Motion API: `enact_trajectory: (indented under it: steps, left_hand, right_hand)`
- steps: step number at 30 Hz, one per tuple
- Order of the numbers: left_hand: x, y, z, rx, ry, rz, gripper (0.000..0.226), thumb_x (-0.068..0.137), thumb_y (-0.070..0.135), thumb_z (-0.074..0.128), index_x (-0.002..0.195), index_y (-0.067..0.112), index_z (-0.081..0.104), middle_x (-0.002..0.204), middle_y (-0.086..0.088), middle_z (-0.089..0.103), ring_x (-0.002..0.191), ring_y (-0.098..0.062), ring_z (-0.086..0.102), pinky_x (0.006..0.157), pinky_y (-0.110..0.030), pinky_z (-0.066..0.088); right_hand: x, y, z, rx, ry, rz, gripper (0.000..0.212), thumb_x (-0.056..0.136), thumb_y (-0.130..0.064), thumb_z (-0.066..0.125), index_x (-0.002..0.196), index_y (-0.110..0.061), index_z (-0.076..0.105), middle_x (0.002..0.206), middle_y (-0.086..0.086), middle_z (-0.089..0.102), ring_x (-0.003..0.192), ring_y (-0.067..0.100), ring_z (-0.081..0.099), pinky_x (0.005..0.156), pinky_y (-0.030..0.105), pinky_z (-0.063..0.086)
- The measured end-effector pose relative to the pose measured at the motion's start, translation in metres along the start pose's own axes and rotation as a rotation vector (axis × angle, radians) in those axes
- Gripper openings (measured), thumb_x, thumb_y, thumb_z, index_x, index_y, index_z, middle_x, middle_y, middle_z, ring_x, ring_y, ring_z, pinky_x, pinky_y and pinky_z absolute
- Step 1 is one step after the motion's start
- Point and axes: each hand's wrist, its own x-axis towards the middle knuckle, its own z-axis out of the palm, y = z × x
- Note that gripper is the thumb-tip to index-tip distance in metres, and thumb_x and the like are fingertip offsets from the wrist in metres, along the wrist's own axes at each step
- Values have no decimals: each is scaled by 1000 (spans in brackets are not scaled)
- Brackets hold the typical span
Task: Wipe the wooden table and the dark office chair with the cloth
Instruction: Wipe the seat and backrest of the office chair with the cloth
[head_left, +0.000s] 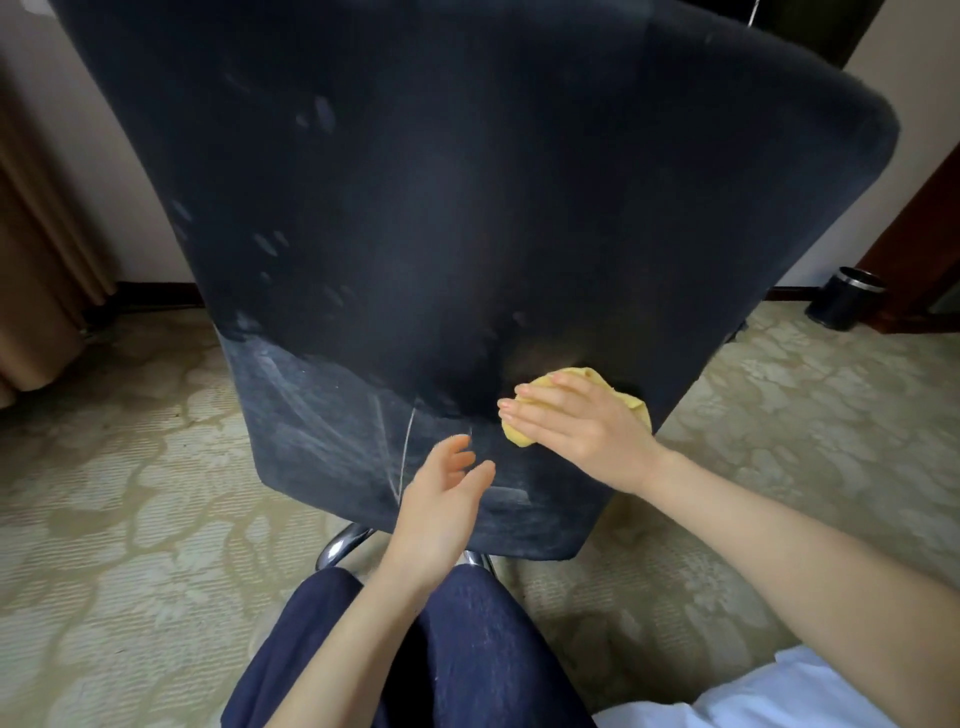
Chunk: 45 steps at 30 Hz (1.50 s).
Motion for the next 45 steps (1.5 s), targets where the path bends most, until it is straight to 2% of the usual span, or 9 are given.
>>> enact_trajectory:
  steps: [7,11,16,20,24,27,34,39,45]
  left_hand:
    - [6,-8,-8,-716,-354,-235,59,90,62,31,119,24,66,126,-3,63,114,-20,60,105,-41,37]
    - [6,2,-23,-728,-469,-114,62,90,65,32,125,23,62,134,-4,57,124,-17,52,106,-42,34]
    - [1,14,-40,-636,-651,-48,69,91,70,27,142,27,41,148,-4,40,139,-22,34,114,-51,15]
    - [-6,12,-44,-667,-694,-78,72,85,73,31,137,26,50,145,-6,46,135,-25,40,115,-56,15]
    - [-6,20,-50,-540,-740,-19,79,82,75,25,140,27,45,140,-13,50,131,-30,45,115,-53,13]
    - [-4,30,-58,-455,-644,69,72,80,78,19,141,44,35,134,-10,56,126,-28,51,112,-50,16]
    - [9,21,-83,-474,-165,168,46,88,59,36,129,42,50,121,3,66,114,-18,61,102,-39,36]
    - [18,-6,-89,-490,-15,122,33,99,34,33,124,37,53,122,4,65,111,-14,62,106,-44,35]
    - [26,-17,-90,-398,128,84,42,78,53,55,119,44,57,120,11,64,107,-8,63,96,-35,43]
  right_hand:
    - [41,-39,-28,152,298,-77,32,87,-5,69,119,-10,66,123,-1,65,113,12,56,96,34,50]
    - [57,-45,-44,192,414,-33,40,88,-7,69,126,-18,60,134,-1,55,119,14,51,101,33,46]
    - [58,-61,-52,383,248,148,54,86,-10,61,133,-26,40,146,8,26,136,26,31,98,47,46]
    - [60,-77,-48,398,373,279,46,82,-18,70,120,-25,45,137,8,37,132,29,37,107,62,28]
    - [66,-85,-51,443,623,496,37,80,-3,74,105,-20,53,118,4,46,111,26,48,84,57,48]
    - [74,-62,-56,231,713,525,15,93,-11,62,101,-24,64,109,0,52,101,24,52,84,44,47]
    - [108,31,-46,-400,590,242,28,72,-8,83,90,-27,75,100,-7,63,89,15,52,71,32,39]
    - [106,24,-10,-403,522,209,16,72,-19,82,87,-24,79,89,-7,69,90,15,52,73,30,36]
    - [64,2,38,-262,224,-74,24,89,-11,57,95,-19,78,89,-7,73,95,16,53,76,28,38]
